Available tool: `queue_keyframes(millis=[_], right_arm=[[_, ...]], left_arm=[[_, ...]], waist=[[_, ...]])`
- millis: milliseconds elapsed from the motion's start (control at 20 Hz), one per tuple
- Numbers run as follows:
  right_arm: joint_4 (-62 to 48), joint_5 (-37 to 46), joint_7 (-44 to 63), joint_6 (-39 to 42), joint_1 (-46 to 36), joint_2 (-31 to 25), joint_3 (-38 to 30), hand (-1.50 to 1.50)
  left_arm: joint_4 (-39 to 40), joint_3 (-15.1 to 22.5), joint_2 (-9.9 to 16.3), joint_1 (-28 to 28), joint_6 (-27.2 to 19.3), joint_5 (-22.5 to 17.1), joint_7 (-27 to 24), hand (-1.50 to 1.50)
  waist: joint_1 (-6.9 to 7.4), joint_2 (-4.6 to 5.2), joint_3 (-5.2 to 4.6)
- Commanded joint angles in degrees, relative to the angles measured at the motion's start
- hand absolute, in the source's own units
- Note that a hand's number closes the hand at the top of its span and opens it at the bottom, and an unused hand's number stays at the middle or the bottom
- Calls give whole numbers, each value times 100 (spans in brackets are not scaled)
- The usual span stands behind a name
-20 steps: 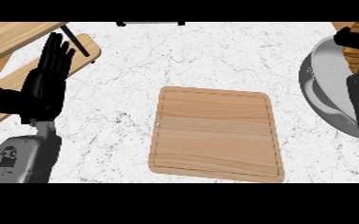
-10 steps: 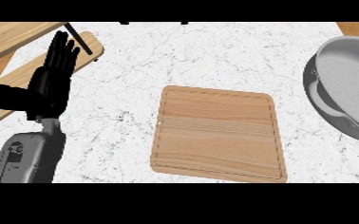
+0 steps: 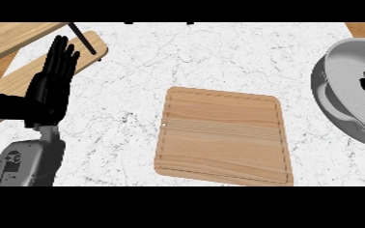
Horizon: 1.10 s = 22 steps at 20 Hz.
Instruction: Pick the croissant from the cutting board and place it in the pot
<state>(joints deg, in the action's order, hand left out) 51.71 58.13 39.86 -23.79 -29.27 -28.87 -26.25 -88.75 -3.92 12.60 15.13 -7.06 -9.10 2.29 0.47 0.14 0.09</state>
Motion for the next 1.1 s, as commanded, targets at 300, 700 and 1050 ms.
queue_keyframes(millis=[300,700,1050], right_arm=[[-135,-944,-1614,-954,-226,104,-258,-150],[792,-2019,-1727,-1635,-182,306,-984,-150],[2105,-3284,-2628,-1444,1173,305,-1608,-150]], left_arm=[[257,39,-157,-118,12,175,-326,0],[-198,-63,-74,-12,-94,99,171,0],[-188,-40,-136,144,-230,214,378,0]], waist=[[-21,-6,-7],[-74,-42,-9],[-142,-41,-7]])
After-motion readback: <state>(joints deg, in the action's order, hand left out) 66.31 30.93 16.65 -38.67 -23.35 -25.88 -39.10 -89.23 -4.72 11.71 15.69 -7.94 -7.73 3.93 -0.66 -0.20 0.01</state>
